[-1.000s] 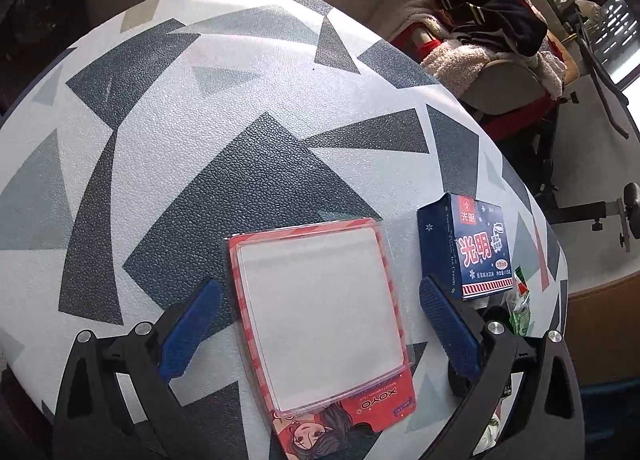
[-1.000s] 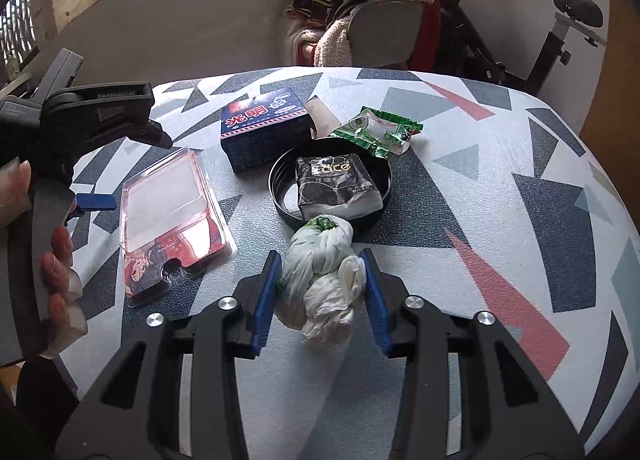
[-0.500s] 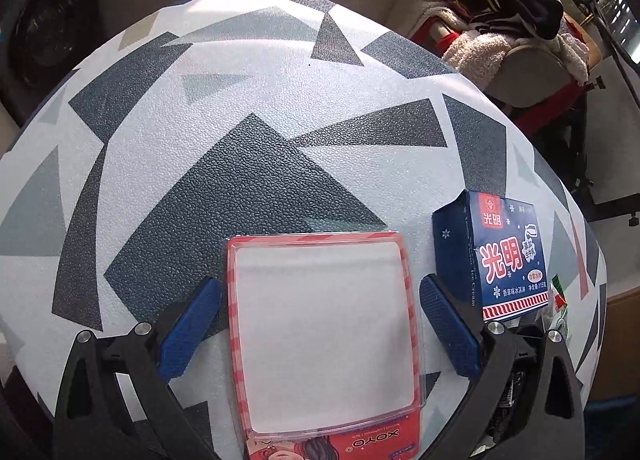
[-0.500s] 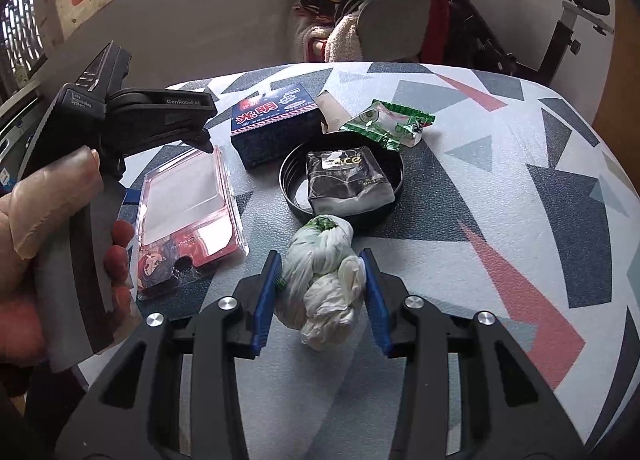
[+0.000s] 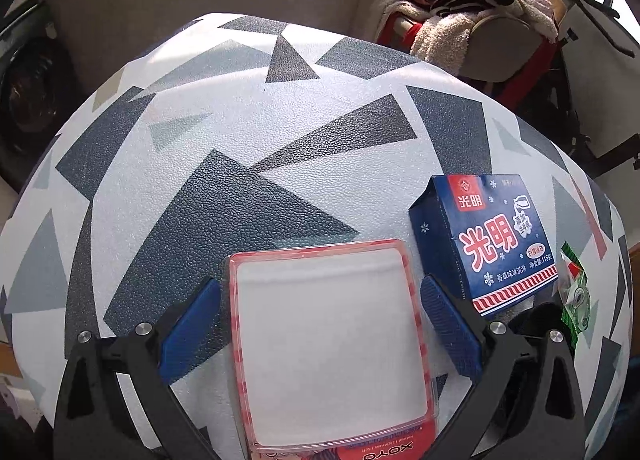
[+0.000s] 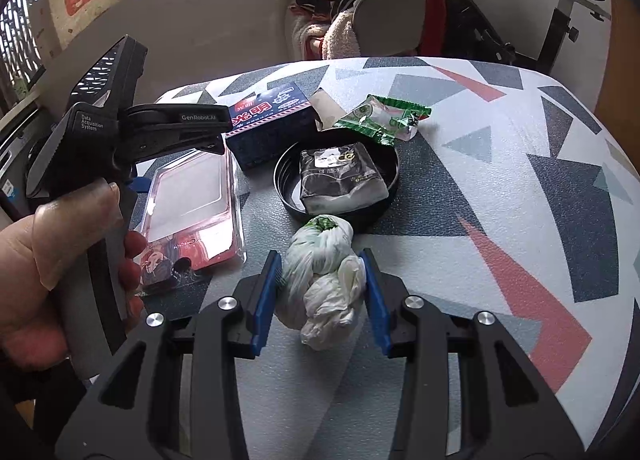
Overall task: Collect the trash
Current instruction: 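Lift the tray and bag and carry both grippers toward the bin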
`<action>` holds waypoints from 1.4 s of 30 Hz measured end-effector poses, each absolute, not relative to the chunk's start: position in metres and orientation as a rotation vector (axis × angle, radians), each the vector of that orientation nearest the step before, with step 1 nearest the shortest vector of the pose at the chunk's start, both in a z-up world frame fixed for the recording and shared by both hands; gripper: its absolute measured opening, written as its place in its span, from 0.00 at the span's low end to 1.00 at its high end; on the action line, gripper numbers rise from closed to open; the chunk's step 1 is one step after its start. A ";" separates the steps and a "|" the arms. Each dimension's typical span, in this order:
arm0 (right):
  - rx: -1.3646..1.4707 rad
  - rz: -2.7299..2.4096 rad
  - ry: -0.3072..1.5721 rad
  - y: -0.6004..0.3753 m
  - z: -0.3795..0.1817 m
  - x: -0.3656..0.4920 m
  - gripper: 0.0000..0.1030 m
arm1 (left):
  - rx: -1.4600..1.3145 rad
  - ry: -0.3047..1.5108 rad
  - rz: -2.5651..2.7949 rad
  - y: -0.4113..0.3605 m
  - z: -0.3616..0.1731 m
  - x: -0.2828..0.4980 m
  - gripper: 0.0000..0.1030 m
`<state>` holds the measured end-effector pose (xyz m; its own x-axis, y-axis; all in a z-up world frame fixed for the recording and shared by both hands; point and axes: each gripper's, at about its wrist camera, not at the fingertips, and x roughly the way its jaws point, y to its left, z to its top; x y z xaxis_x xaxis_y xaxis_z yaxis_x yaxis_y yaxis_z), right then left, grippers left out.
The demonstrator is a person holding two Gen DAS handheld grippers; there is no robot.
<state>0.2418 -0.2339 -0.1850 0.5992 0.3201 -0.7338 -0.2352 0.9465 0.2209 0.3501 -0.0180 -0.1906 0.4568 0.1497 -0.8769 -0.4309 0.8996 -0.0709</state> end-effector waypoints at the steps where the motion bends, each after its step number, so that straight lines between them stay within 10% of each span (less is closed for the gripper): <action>1: 0.103 0.324 0.871 -0.233 -0.185 0.242 0.41 | -0.330 1.052 0.338 -0.016 -0.192 0.351 0.95; 42: 0.105 0.340 0.784 -0.237 -0.161 0.212 0.41 | -0.095 0.800 -0.257 0.005 -0.134 0.186 0.94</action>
<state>0.2116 -0.2370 -0.1608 0.6572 0.3379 -0.6737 -0.2604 0.9406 0.2178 0.1861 0.0050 -0.1335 0.6674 -0.2635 -0.6966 0.1921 0.9646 -0.1808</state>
